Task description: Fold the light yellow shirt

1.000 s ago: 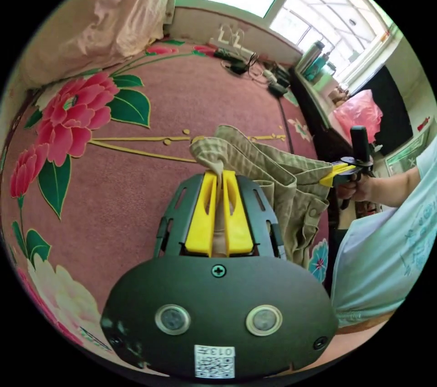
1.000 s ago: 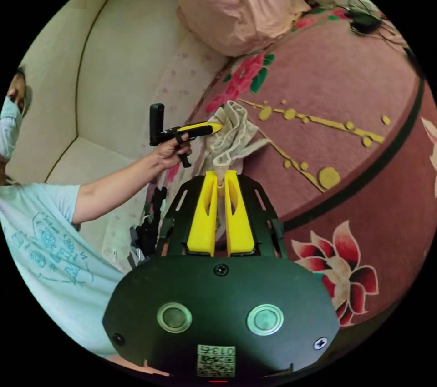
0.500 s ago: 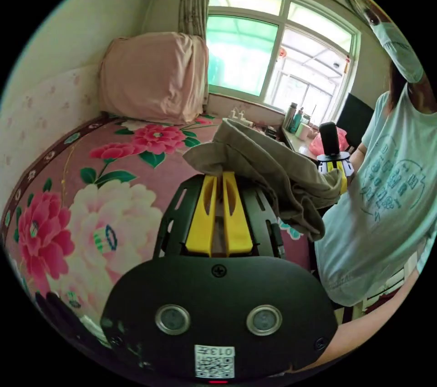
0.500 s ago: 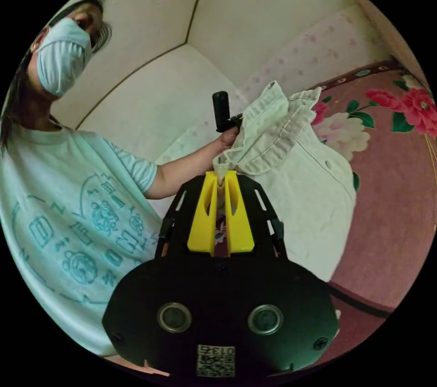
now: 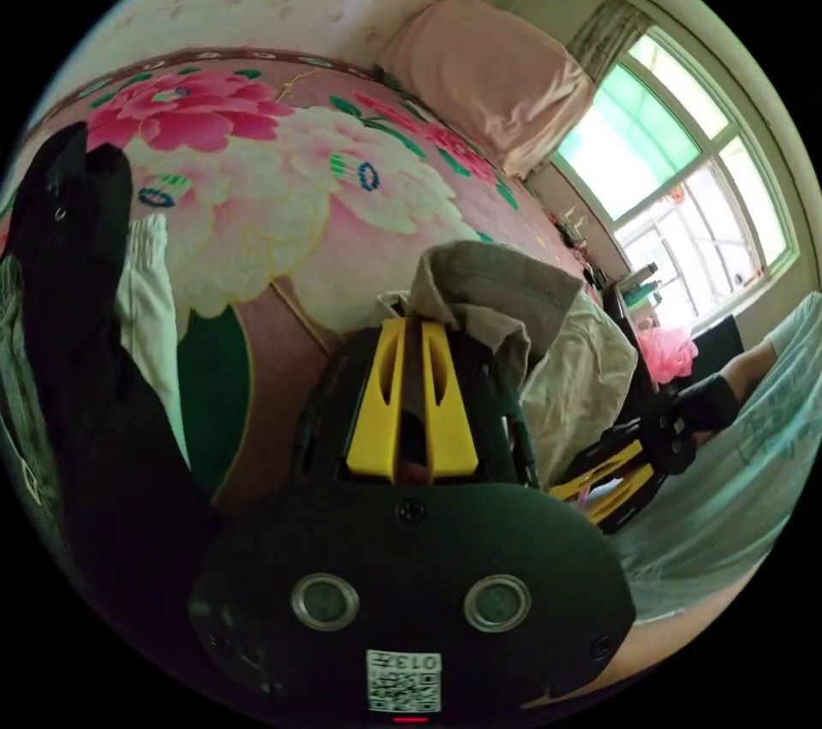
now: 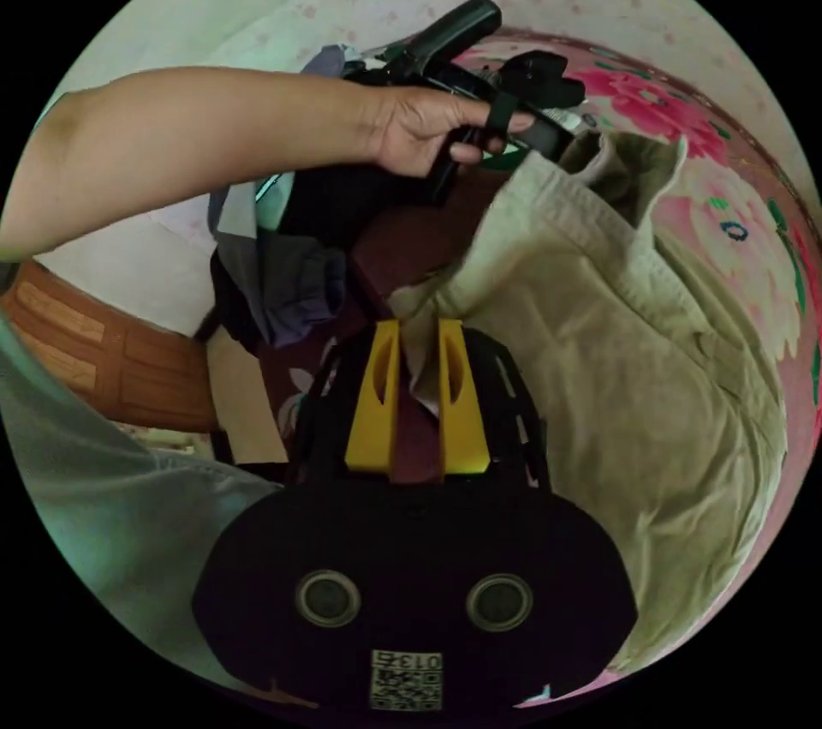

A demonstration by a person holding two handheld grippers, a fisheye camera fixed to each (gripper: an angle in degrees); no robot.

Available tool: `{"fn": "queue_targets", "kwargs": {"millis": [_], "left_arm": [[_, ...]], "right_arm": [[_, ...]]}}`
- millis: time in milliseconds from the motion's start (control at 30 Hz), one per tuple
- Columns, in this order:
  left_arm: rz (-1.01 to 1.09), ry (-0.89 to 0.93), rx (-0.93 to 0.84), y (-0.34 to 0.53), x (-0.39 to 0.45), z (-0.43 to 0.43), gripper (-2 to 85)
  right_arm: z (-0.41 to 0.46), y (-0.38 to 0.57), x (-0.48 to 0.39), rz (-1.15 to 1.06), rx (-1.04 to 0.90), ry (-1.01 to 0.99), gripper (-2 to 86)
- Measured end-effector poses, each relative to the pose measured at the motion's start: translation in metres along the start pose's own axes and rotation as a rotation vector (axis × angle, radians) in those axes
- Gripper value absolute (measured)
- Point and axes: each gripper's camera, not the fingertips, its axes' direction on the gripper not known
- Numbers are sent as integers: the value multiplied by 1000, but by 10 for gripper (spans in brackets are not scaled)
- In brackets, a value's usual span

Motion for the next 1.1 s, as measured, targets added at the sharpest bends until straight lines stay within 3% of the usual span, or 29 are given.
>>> {"fn": "queue_targets", "kwargs": {"millis": [133, 200, 267, 400, 467, 567, 633, 733, 833, 967, 1100], "left_arm": [[-48, -101, 102, 22, 3, -44, 20], [-32, -216, 149, 33, 24, -68, 14], [35, -246, 235, 38, 68, -88, 7], [224, -181, 276, 27, 150, -71, 1], [329, -219, 96, 15, 184, -11, -1], [293, -430, -50, 11, 171, 56, -3], [212, -460, -86, 0, 149, 68, -3], [240, -488, -14, -34, 172, 45, -2], [388, -354, 119, -62, 242, 29, 3], [709, -439, -7, -103, 321, 122, 36], [466, -117, -264, -186, 288, 208, 148]], "right_arm": [[-44, -24, -19, -30, 8, -247, 49], [-95, -14, -23, 4, 146, -154, 58], [-160, 17, -14, 157, 264, 76, 82], [-215, 86, 4, 483, 219, 352, 93], [-210, 131, 6, 625, 88, 435, 108], [-169, 148, -13, 566, -63, 511, 134], [-149, 139, -25, 496, -74, 527, 141], [-127, 115, -38, 397, -45, 608, 147], [-120, 103, -39, 391, 21, 626, 149], [-118, 100, -34, 403, 67, 620, 143], [-126, 97, -34, 361, 74, 632, 107]]}}
